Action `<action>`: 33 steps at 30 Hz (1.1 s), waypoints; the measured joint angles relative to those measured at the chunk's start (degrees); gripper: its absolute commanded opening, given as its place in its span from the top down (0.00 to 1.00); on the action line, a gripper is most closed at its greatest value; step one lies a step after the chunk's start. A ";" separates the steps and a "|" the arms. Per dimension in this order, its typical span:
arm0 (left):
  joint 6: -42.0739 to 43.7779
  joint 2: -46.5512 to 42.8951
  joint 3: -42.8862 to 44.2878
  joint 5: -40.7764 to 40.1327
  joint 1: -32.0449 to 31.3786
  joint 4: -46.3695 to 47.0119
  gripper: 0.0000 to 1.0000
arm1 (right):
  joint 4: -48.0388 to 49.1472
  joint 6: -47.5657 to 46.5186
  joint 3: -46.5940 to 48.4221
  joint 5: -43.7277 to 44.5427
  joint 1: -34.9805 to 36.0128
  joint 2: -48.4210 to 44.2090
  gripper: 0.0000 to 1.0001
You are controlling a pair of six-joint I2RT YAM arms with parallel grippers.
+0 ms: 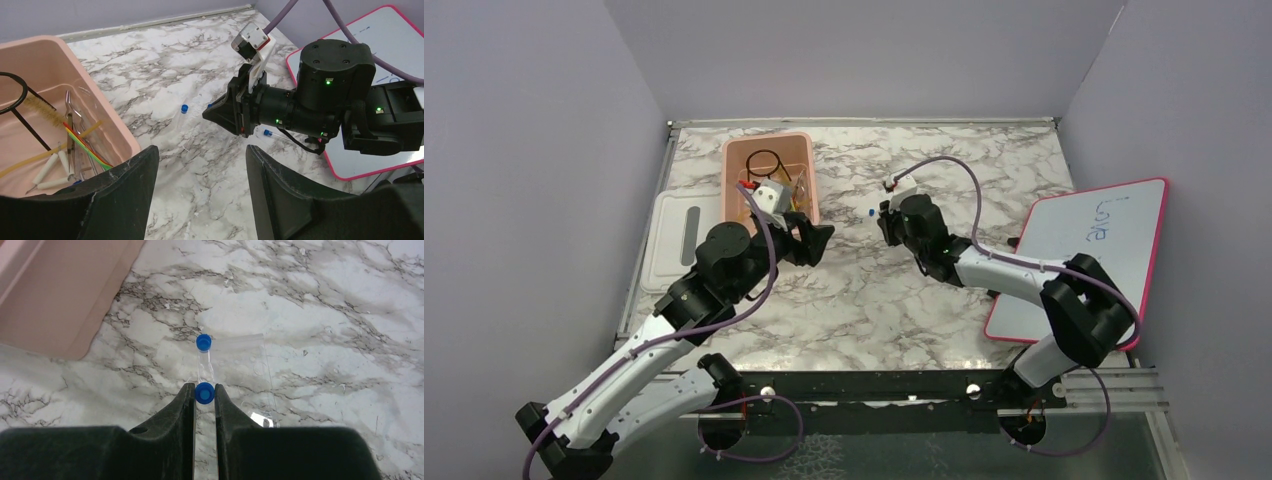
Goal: Organize the chemistry lab equipment
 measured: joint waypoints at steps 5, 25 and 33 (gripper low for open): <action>-0.17 -1.01 0.00 -0.81 0.00 -0.09 0.32 | 4.26 -0.42 0.35 -0.02 0.00 1.25 0.92; -1.27 -1.16 -0.20 -0.85 0.31 -0.37 0.30 | 6.58 -1.81 4.26 1.22 0.00 8.24 0.92; -1.49 -1.14 -0.20 -0.85 0.42 -0.50 0.30 | 2.64 -1.53 7.48 2.56 0.00 9.29 0.92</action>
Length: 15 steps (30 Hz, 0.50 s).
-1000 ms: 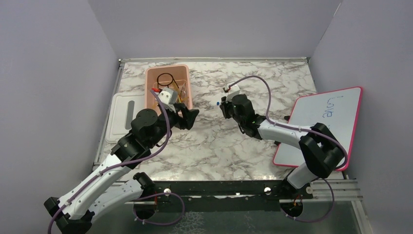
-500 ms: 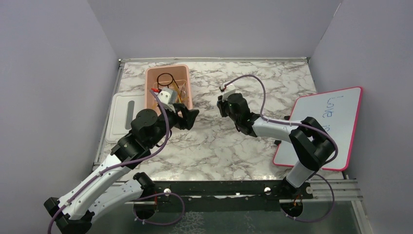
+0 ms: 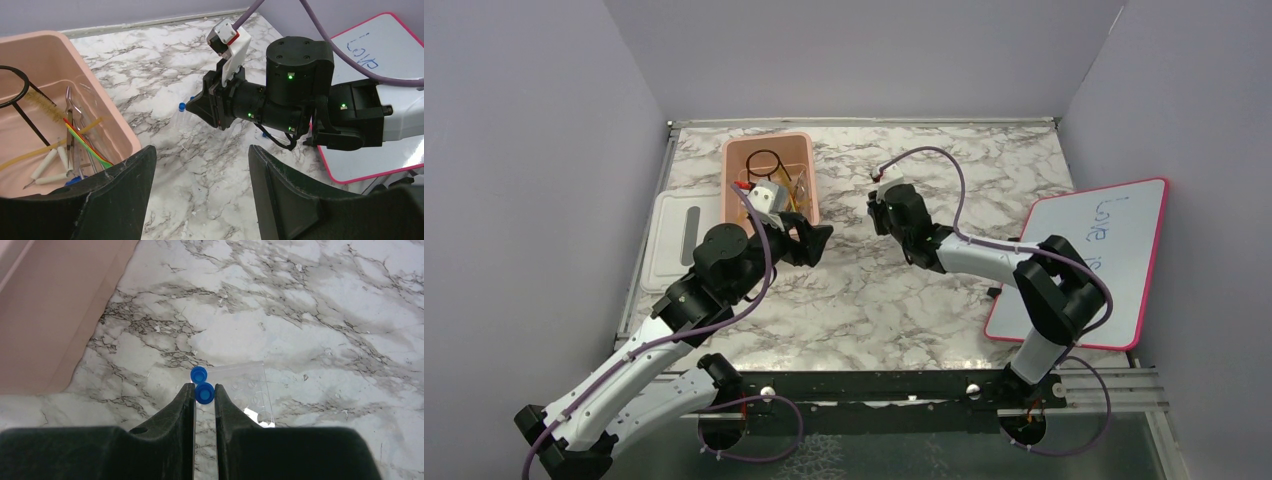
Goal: Organize the chemistry lab equipment
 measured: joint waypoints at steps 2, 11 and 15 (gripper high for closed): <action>0.00 0.07 0.00 0.00 0.00 -0.09 0.30 | -1.03 0.26 0.46 0.11 0.00 0.00 0.91; -0.15 0.59 0.00 0.04 0.28 -0.94 0.30 | -3.87 0.70 1.31 -0.28 0.00 0.00 0.91; -0.22 0.61 0.00 0.04 0.37 -1.07 0.30 | -5.07 0.85 1.44 -0.46 0.00 0.00 0.89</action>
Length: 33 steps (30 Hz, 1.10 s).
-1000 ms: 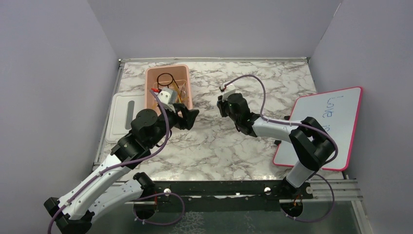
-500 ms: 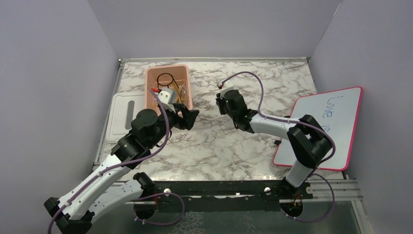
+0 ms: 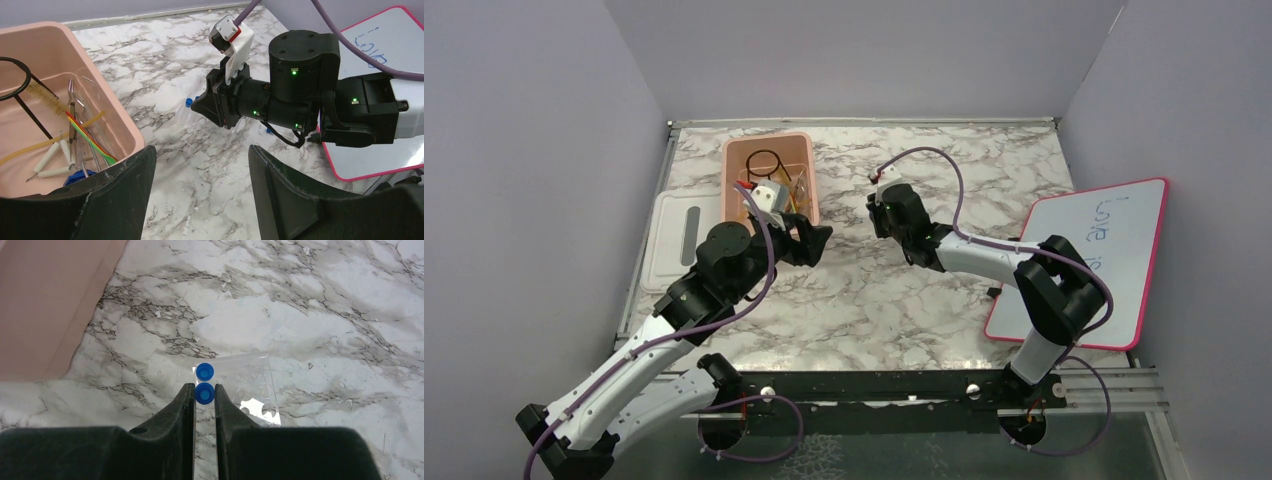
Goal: Organize the chemistry lab equipment
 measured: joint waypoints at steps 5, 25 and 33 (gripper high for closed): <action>0.00 0.11 0.00 0.02 0.11 0.00 0.30 | -0.31 0.07 0.04 -0.02 0.00 0.11 0.87; -0.20 1.01 0.00 1.09 0.76 -0.07 0.30 | -0.37 0.96 1.38 -0.20 0.00 3.48 0.59; -0.26 1.16 0.00 1.18 1.03 -0.07 0.29 | -0.52 1.40 0.07 -0.50 0.00 -1.11 0.54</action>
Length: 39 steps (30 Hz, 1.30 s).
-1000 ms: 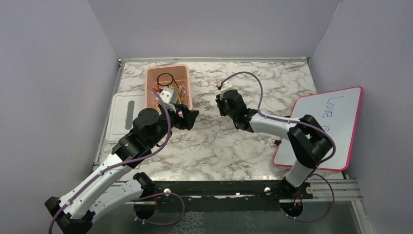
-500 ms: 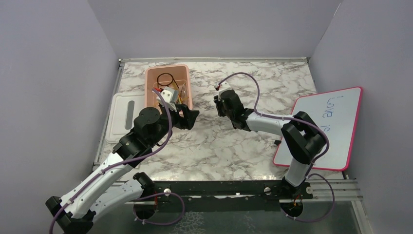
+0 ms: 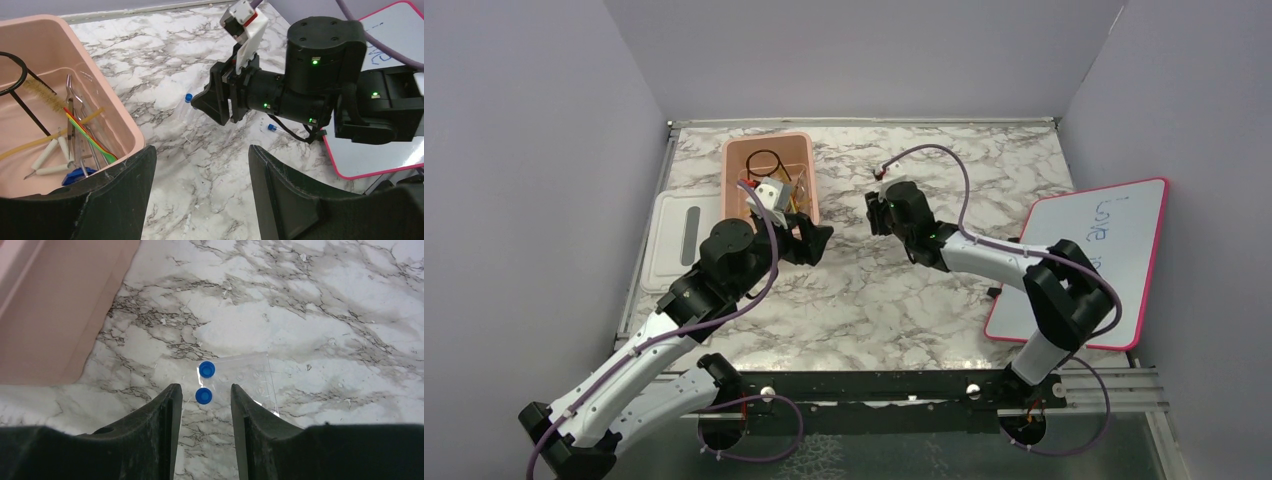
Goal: Organize the chemistry lab equipment
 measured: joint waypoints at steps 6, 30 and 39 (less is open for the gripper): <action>-0.15 0.07 0.00 0.15 0.00 0.00 0.29 | -5.73 3.48 -0.09 3.72 0.00 -6.51 0.50; -0.55 3.30 0.00 4.42 0.11 -0.68 0.28 | -44.19 29.16 -8.57 9.66 -14.99 -7.82 0.37; -0.57 3.63 0.00 4.46 0.11 -0.68 0.28 | -36.98 27.30 -10.95 2.16 -17.27 -8.76 0.78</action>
